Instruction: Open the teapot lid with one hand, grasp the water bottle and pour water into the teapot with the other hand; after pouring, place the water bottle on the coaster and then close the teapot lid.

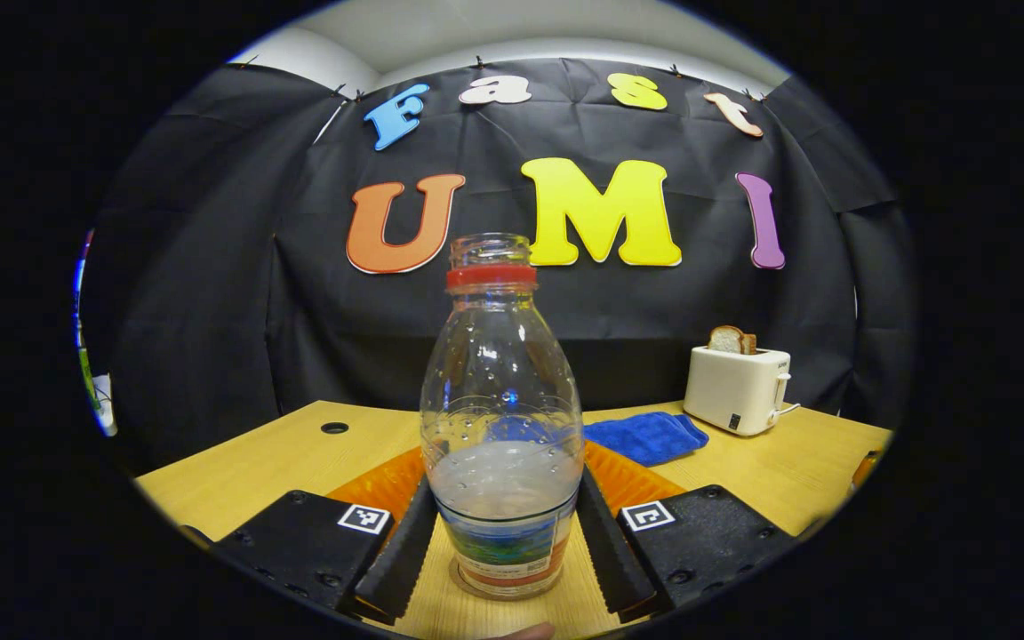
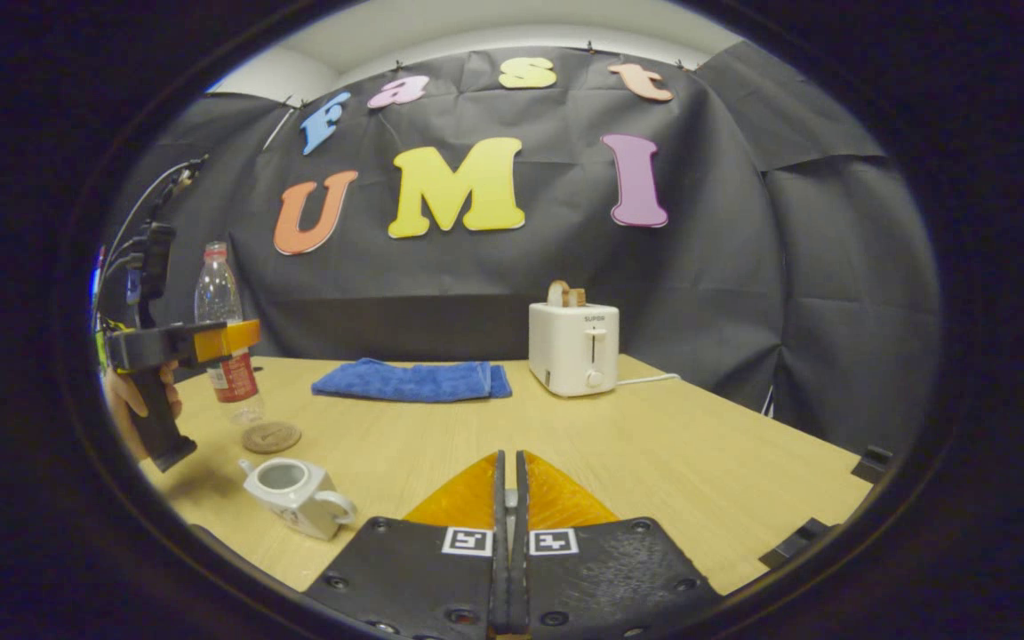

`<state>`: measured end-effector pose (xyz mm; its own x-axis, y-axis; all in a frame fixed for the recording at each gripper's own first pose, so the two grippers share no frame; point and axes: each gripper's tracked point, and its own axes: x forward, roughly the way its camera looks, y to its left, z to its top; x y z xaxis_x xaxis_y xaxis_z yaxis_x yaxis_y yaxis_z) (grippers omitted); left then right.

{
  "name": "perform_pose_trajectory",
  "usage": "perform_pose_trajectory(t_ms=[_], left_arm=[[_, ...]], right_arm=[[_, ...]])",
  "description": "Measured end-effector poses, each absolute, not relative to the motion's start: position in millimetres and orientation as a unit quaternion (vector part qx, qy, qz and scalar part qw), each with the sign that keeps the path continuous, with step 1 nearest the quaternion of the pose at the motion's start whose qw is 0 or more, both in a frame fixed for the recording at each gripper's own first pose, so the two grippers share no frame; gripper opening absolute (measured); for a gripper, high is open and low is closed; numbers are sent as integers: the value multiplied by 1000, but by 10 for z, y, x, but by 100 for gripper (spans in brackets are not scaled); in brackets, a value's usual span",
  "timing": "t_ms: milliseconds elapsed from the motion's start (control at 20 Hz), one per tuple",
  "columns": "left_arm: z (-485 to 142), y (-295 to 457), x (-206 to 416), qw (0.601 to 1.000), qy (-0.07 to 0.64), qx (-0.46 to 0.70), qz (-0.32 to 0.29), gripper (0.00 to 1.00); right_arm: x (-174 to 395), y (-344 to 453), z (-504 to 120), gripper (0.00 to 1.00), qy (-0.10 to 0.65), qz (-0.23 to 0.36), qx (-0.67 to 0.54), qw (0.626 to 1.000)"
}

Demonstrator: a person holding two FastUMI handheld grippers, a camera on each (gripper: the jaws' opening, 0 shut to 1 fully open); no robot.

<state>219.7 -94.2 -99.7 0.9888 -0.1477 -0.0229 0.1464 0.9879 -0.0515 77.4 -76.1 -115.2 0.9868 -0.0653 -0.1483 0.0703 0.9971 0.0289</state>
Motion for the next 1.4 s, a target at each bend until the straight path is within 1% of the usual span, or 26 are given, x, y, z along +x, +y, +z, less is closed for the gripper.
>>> perform_pose_trajectory(t_ms=[250,400,450,550,700,800,900,1000,1050,1250,1400], left_arm=[[-1236,-982,2319,995,32,-38,-82,80],[-1238,-1054,2327,994,24,-25,-105,81],[-1235,-1061,2323,994,19,-20,-109,81],[-1254,-1028,2378,994,18,-19,-108,81],[-1299,-967,2392,995,22,-12,-99,82],[-1337,-982,2372,994,29,-19,-106,83],[-1348,-983,2371,993,32,-26,-112,84],[-1402,-942,2350,992,42,-32,-115,91],[-1417,-921,2332,992,45,-37,-116,92],[-1424,-924,2224,989,50,-56,-130,93],[-1493,-928,2092,989,54,-36,-132,93]], right_arm=[[824,-775,-1255,1,85,-33,27,995],[835,-757,-1279,0,89,-28,33,995],[838,-751,-1283,2,91,-28,30,995],[833,-756,-1285,0,92,-27,32,995],[816,-730,-1278,0,94,-24,30,995],[805,-719,-1270,0,92,-24,24,995],[806,-698,-1287,0,94,-23,19,995],[802,-670,-1303,2,97,-21,15,995],[796,-661,-1297,0,98,-21,12,995],[768,-610,-1291,0,98,-20,5,995],[712,-544,-1263,0,96,-16,0,995]])
